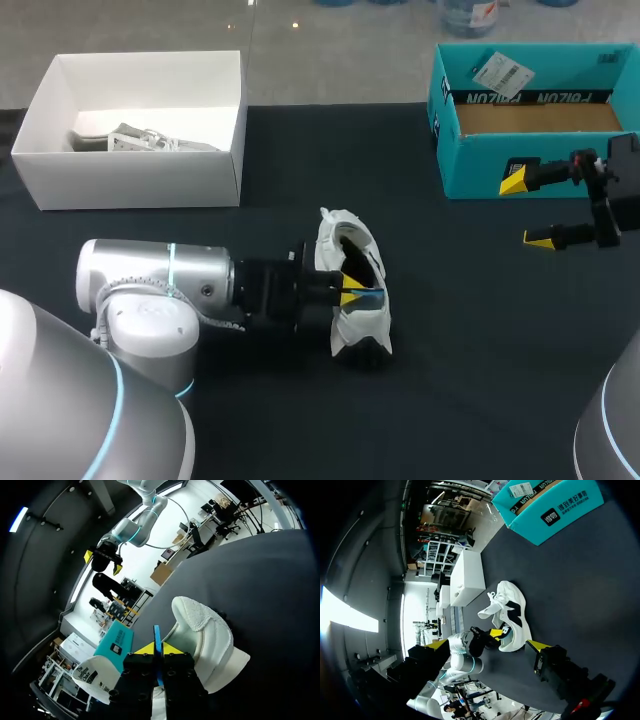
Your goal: Take the shoe out of the shoebox, open the shoe tongue, remove and reinsert the insole, then place the shoe into the shoebox
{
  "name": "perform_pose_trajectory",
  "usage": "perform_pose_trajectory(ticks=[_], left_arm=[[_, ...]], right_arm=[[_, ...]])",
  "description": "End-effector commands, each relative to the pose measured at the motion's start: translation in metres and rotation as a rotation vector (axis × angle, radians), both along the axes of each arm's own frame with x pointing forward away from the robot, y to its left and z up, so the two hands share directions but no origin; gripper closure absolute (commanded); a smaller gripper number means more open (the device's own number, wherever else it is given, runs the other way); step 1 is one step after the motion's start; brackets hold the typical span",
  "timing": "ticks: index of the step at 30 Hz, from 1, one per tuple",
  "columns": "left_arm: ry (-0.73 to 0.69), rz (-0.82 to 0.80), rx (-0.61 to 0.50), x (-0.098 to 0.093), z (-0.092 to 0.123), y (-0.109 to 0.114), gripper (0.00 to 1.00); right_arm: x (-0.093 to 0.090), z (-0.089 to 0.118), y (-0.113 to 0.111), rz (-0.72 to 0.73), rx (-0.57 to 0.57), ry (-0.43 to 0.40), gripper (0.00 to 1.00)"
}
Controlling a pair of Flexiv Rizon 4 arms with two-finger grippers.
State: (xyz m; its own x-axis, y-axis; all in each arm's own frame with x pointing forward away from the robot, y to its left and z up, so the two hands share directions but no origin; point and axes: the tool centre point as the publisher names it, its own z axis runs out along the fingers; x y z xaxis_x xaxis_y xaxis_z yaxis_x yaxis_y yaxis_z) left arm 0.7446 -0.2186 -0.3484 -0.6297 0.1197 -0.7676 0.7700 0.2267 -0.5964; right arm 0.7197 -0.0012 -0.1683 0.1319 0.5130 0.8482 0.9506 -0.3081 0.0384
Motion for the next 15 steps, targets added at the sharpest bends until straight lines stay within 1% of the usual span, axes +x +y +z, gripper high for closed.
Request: perform_pose_trajectory(ticks=[1,2,3,4,6,8,10,12,13,15], left_arm=[[0.013,0.005,0.009,0.003,0.000,-0.005,1.00],[0.018,0.005,0.006,0.003,0.003,-0.004,0.97],[0.021,0.005,0.002,0.002,0.006,-0.002,0.67],[0.024,0.007,-0.001,0.001,0.009,0.000,0.59],[0.024,0.011,-0.007,-0.001,0.015,0.004,0.46],[0.022,0.015,-0.018,-0.003,0.020,0.008,0.48],[0.019,0.016,-0.025,-0.004,0.026,0.012,0.54],[0.015,0.017,-0.030,-0.005,0.029,0.015,0.55],[0.013,0.016,-0.032,-0.006,0.031,0.016,0.58],[0.008,0.015,-0.034,-0.007,0.032,0.017,0.59]], right_arm=[[-0.001,0.000,0.001,-0.002,-0.003,0.002,0.00],[-0.001,0.000,0.001,-0.002,-0.003,0.002,0.00],[-0.001,0.000,0.001,-0.002,-0.003,0.002,0.00],[-0.001,0.000,0.001,-0.002,-0.003,0.002,0.00],[-0.001,0.000,0.001,-0.002,-0.003,0.002,0.00],[-0.001,0.000,0.001,-0.002,-0.003,0.002,0.00],[-0.001,0.000,0.001,-0.002,-0.003,0.002,0.00],[-0.001,0.000,0.001,-0.002,-0.003,0.002,0.00],[-0.001,0.000,0.001,-0.002,-0.003,0.002,0.00],[-0.001,0.000,0.001,-0.002,-0.003,0.002,0.00]])
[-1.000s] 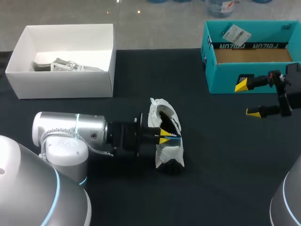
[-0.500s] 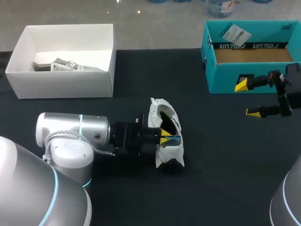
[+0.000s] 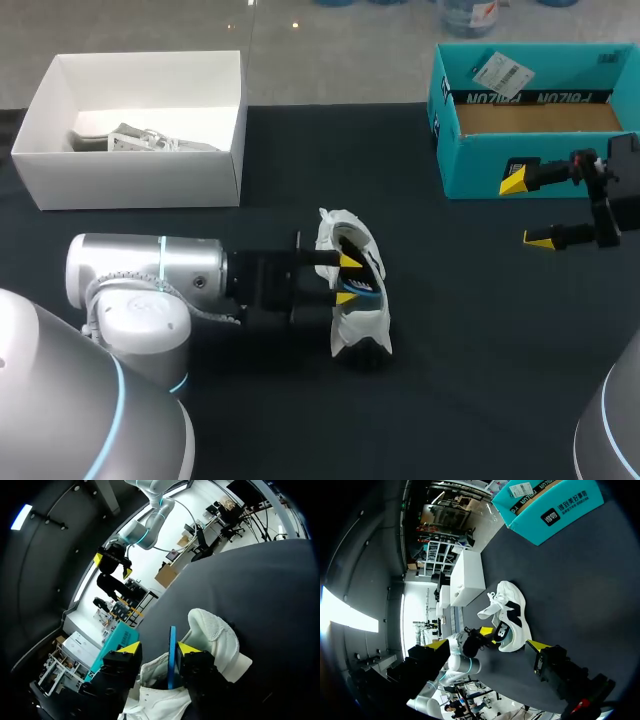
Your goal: Take the shoe out of the shoebox, open the shoe tongue, remove and reinsert the insole, then place the shoe into the shoebox
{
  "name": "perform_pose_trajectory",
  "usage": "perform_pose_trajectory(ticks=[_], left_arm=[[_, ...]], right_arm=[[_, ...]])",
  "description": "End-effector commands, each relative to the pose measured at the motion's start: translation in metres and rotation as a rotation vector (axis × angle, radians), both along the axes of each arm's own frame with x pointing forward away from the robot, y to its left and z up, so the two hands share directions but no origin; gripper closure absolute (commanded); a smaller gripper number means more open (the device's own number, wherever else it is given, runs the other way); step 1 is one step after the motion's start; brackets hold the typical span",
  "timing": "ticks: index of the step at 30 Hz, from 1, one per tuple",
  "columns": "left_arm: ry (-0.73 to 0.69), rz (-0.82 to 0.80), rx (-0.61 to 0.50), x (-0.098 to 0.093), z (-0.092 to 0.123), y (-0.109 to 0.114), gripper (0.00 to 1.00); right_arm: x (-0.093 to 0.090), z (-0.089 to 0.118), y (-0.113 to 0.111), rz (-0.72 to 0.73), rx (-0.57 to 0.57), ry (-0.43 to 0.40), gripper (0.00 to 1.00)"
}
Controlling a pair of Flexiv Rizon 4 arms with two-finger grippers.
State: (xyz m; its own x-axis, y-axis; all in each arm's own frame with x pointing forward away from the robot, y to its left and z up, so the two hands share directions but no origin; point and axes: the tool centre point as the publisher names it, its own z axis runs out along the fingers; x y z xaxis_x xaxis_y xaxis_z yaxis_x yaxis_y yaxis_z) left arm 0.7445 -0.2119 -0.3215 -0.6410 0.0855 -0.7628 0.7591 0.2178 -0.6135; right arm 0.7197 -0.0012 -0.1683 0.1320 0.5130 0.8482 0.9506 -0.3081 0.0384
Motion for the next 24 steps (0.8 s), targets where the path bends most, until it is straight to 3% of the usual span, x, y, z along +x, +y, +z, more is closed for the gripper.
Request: perform_pose_trajectory(ticks=[1,4,8,24], left_arm=[[-0.006,-0.001,0.000,-0.007,0.005,0.011,0.62],[-0.001,-0.007,0.010,-0.009,0.001,0.012,0.70],[0.009,-0.014,0.016,-0.012,-0.005,0.011,1.00],[0.051,-0.069,0.089,-0.020,-0.018,-0.003,1.00]], right_arm=[[-0.001,0.000,0.001,-0.002,-0.003,0.002,0.00],[-0.001,0.000,0.001,-0.002,-0.003,0.002,0.00],[-0.001,0.000,0.001,-0.002,-0.003,0.002,0.00],[-0.001,0.000,0.001,-0.002,-0.003,0.002,0.00]])
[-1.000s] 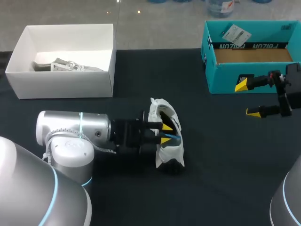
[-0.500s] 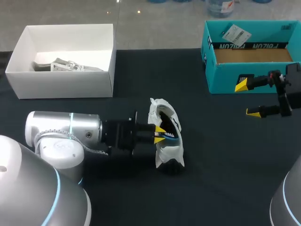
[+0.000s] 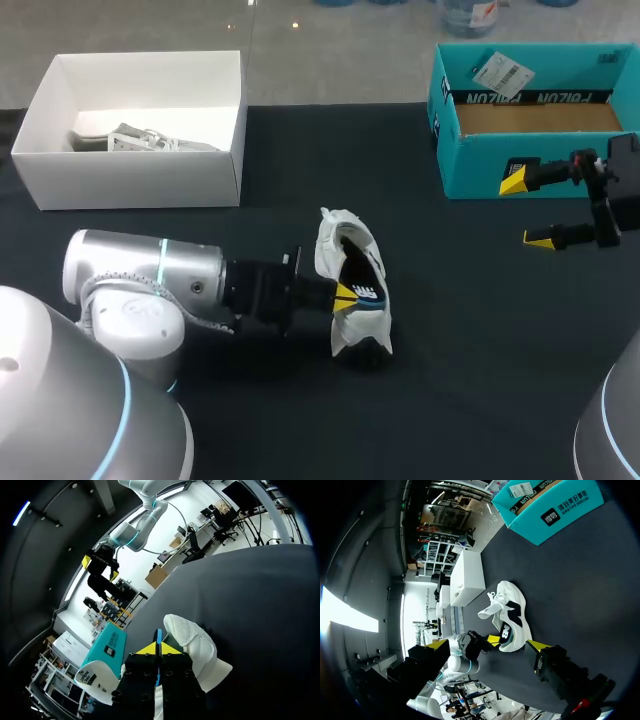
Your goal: Take the shoe out of the shoebox, open the shoe tongue, remove and reinsert the insole, then place the shoe into the shoebox
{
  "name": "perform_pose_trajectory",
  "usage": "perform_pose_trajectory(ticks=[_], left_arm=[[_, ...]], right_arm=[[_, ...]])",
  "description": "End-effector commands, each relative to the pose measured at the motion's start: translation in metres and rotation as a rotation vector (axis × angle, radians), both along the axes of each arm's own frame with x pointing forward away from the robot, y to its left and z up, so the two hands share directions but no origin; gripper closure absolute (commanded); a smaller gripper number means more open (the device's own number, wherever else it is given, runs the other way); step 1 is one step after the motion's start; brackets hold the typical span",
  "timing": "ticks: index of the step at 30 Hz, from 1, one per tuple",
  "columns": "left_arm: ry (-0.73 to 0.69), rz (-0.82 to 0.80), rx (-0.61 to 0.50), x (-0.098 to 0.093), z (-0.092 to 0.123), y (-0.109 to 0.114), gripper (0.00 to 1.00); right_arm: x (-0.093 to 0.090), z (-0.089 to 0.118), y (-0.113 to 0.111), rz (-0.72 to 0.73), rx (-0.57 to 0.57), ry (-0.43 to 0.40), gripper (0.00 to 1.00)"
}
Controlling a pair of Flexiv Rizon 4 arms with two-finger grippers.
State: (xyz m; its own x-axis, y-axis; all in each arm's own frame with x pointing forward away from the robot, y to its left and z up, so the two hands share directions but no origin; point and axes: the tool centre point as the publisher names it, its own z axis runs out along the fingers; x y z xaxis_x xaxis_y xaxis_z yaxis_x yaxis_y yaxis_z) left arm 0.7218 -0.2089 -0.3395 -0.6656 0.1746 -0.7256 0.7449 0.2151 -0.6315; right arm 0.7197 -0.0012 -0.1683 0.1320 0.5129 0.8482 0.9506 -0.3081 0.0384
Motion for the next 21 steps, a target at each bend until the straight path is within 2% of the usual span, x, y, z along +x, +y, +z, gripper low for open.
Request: perform_pose_trajectory(ticks=[1,3,6,10,14,19,21], left_arm=[[0.010,-0.013,0.026,0.002,0.000,-0.005,1.00],[0.014,-0.027,0.037,0.000,0.002,-0.003,0.97],[0.013,-0.042,0.049,-0.002,0.006,0.001,0.73],[0.005,-0.042,0.054,-0.002,0.013,0.006,0.54],[-0.005,-0.040,0.050,-0.002,0.018,0.010,0.51],[-0.010,-0.036,0.045,-0.002,0.024,0.015,0.54],[-0.010,-0.036,0.043,-0.002,0.025,0.016,0.58]], right_arm=[[-0.001,0.000,0.001,-0.002,-0.003,0.002,0.00],[-0.001,0.000,0.001,-0.002,-0.003,0.002,0.00],[-0.001,0.000,0.001,-0.002,-0.003,0.002,0.00],[-0.001,0.000,0.001,-0.002,-0.003,0.002,0.00],[-0.001,0.000,0.001,-0.002,-0.003,0.002,0.00],[-0.001,0.000,0.001,-0.002,-0.003,0.002,0.00],[-0.001,0.000,0.001,-0.002,-0.003,0.002,0.00]])
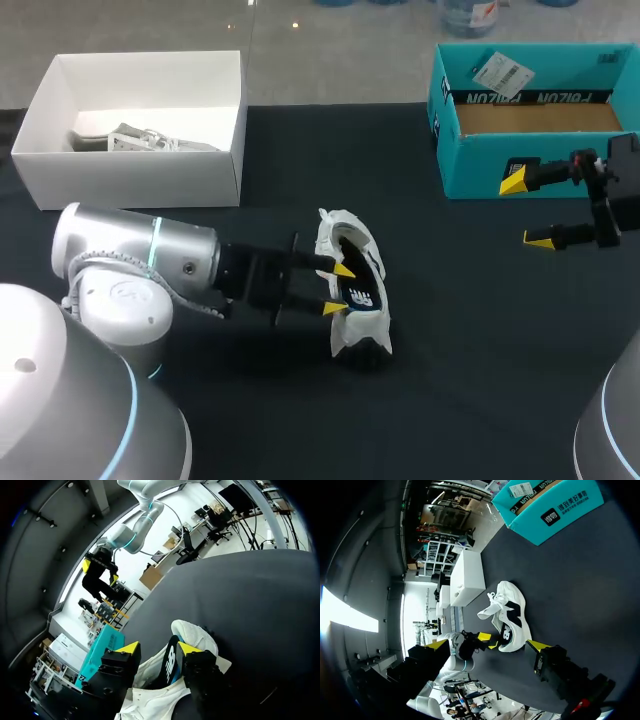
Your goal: Take the shoe out of the shoebox, open the shoe tongue, remove and reinsert the insole, then place the shoe into the shoebox
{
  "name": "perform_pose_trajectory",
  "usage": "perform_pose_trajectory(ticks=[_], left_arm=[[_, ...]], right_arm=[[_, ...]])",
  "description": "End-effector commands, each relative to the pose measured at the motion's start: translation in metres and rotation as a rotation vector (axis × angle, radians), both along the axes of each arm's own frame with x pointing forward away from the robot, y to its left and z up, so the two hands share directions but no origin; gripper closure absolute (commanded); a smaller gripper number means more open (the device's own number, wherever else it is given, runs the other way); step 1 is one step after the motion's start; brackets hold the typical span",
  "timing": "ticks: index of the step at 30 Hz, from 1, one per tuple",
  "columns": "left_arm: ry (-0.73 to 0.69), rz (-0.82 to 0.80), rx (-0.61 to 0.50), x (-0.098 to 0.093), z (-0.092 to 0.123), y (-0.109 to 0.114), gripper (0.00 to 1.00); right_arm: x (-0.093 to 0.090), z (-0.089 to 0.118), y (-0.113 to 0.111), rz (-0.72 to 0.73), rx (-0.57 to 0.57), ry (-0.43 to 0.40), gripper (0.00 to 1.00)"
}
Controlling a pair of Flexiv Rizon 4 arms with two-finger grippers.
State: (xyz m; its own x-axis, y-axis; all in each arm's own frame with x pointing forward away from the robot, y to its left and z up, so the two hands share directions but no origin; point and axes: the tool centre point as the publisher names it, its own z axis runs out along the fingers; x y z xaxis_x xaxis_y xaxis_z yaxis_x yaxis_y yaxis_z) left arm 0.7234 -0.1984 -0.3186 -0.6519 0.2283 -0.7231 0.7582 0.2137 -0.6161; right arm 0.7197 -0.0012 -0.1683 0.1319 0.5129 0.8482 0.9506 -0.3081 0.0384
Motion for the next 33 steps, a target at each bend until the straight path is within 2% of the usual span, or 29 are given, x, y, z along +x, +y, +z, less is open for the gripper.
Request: perform_pose_trajectory(ticks=[1,3,4,5,7,14,22,28,33], left_arm=[[-0.003,-0.002,0.003,-0.003,0.004,0.005,0.61],[-0.006,-0.007,0.008,-0.004,0.004,0.005,0.64],[-0.010,-0.015,0.015,-0.004,0.003,0.005,0.71],[-0.013,-0.020,0.021,-0.004,0.002,0.004,0.84],[-0.027,-0.032,0.040,-0.004,0.000,0.004,1.00],[-0.098,-0.188,0.171,0.000,0.004,0.011,1.00],[-0.203,-0.464,0.333,0.022,0.026,0.023,1.00],[-0.208,-0.678,0.466,0.029,0.029,0.026,1.00],[-0.178,-0.769,0.527,0.029,0.031,0.030,1.00]], right_arm=[[-0.001,0.000,0.001,-0.002,-0.003,0.002,0.00],[-0.001,0.000,0.001,-0.002,-0.003,0.002,0.00],[-0.001,0.000,0.001,-0.002,-0.003,0.002,0.00],[-0.001,0.000,0.001,-0.002,-0.003,0.002,0.00],[-0.001,0.000,0.001,-0.002,-0.003,0.002,0.00],[-0.001,0.000,0.001,-0.002,-0.003,0.002,0.00],[-0.001,0.000,0.001,-0.002,-0.003,0.002,0.00],[-0.001,0.000,0.001,-0.002,-0.003,0.002,0.00],[-0.001,0.000,0.001,-0.002,-0.003,0.002,0.00]])
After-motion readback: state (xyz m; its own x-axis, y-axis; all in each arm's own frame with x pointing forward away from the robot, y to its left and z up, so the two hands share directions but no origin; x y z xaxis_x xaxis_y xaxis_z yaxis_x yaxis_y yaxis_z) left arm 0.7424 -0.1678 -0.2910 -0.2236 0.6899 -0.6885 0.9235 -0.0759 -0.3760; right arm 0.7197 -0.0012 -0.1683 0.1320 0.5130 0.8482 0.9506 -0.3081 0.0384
